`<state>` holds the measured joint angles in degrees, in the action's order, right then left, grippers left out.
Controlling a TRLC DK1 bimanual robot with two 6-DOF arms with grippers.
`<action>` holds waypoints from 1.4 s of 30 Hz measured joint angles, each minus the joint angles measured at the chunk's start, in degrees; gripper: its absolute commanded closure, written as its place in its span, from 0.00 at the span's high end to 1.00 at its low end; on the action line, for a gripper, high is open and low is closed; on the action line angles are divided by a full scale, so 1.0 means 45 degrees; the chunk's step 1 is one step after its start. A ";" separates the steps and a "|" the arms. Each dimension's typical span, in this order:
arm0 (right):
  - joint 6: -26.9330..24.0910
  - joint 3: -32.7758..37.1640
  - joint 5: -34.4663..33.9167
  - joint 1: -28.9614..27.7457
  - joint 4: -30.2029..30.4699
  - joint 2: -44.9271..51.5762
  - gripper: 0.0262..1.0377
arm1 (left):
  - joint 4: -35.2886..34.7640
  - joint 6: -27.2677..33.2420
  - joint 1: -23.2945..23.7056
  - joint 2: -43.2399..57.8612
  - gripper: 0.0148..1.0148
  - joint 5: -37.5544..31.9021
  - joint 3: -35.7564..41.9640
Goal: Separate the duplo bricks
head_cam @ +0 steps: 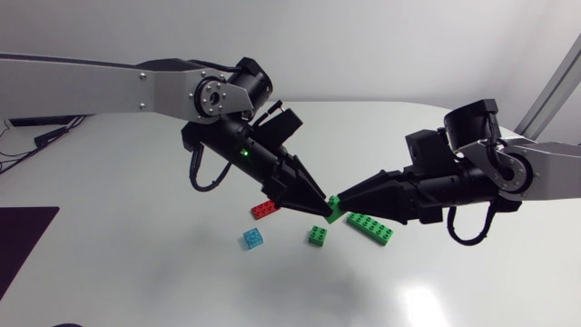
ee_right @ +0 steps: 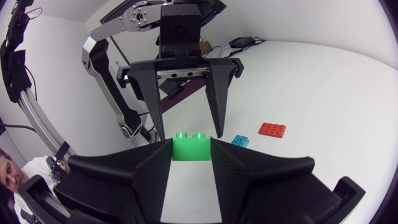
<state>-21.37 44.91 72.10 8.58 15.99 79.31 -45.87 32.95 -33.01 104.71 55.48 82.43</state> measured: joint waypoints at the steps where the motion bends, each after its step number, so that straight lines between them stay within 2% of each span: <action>1: 0.0000 0.0000 0.0000 0.0015 0.0000 0.0000 0.23 | -0.0010 0.0000 0.0000 0.0010 0.59 0.0034 0.0005; 4: -0.0005 0.0000 0.0000 0.0024 0.0000 0.0000 0.23 | -0.0010 0.0000 0.0000 0.0024 0.58 0.0136 0.0015; 9: 0.0000 0.0000 0.0000 0.0024 0.0005 0.0000 0.23 | -0.0024 0.0049 0.0000 0.0097 0.44 0.0306 0.0019; 14: 0.0000 0.0000 0.0005 0.0102 0.0005 0.0000 0.23 | -0.0131 0.0092 0.0000 0.0151 0.44 0.0398 0.0019; 19: 0.0000 0.0000 0.0010 0.0204 0.0010 0.0000 0.23 | -0.0345 0.0151 0.0000 0.0165 0.24 0.0597 0.0019; 25: 0.0058 0.0000 0.0010 0.0219 0.0049 0.0000 0.23 | -0.0529 0.0189 0.0005 0.0199 0.23 0.0729 0.0019; 35: 0.0282 0.0000 0.0369 0.0374 0.0102 -0.0005 0.23 | -0.1817 0.0869 0.0039 0.0238 0.21 0.1161 0.0282; 42: 0.0282 0.0000 0.0369 0.0369 0.0107 -0.0078 0.24 | -0.1996 0.1161 0.0034 0.0238 0.21 0.1171 0.0306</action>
<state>-20.10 44.91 73.76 10.24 16.47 78.96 -54.85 38.17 -32.86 105.78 60.75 83.81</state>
